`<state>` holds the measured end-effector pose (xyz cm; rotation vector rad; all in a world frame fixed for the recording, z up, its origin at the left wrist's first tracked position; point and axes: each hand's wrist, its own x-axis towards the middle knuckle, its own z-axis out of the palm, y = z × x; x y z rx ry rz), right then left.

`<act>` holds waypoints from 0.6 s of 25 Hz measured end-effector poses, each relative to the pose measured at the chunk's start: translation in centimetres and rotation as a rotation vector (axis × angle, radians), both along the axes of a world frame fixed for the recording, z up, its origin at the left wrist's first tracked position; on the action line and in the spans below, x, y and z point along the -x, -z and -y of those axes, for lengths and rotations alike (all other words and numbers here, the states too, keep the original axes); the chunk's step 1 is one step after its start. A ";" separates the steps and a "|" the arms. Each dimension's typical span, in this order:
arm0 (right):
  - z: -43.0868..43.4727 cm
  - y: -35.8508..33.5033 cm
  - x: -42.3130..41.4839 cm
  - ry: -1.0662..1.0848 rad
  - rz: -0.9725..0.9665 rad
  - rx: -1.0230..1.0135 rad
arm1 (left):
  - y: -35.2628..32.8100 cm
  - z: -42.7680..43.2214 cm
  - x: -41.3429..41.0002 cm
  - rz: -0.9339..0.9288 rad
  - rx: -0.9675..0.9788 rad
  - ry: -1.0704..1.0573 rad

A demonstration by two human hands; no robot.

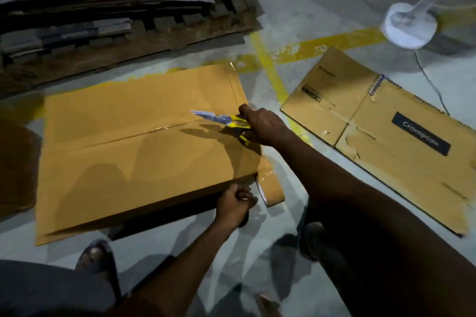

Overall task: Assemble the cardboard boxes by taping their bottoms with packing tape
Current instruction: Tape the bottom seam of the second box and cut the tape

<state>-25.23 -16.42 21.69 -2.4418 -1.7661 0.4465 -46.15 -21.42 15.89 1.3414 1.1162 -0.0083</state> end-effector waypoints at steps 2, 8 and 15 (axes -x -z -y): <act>0.9 1.1 -0.4 -0.017 -0.085 -0.053 | 1.3 2.2 -1.2 -0.012 0.116 -0.062; 2.8 3.6 0.5 -0.092 -0.079 -0.169 | 2.4 5.5 -4.4 0.069 0.098 -0.170; 2.8 4.1 0.7 -0.094 -0.083 -0.215 | 2.7 6.5 -4.9 -0.123 0.074 -0.233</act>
